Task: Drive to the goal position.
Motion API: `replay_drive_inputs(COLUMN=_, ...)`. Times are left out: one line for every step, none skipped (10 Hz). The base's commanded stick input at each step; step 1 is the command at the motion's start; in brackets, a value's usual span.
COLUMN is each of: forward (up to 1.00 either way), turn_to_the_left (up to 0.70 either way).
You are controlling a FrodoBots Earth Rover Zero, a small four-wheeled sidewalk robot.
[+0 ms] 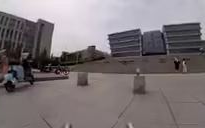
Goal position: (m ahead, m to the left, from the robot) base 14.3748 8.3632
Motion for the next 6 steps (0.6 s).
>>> replay_drive_inputs(forward=0.85, turn_to_the_left=0.0)
replay_drive_inputs(forward=0.85, turn_to_the_left=0.0)
replay_drive_inputs(forward=0.85, turn_to_the_left=0.0)
replay_drive_inputs(forward=0.85, turn_to_the_left=0.0)
replay_drive_inputs(forward=0.85, turn_to_the_left=0.0)
replay_drive_inputs(forward=0.85, turn_to_the_left=0.0)
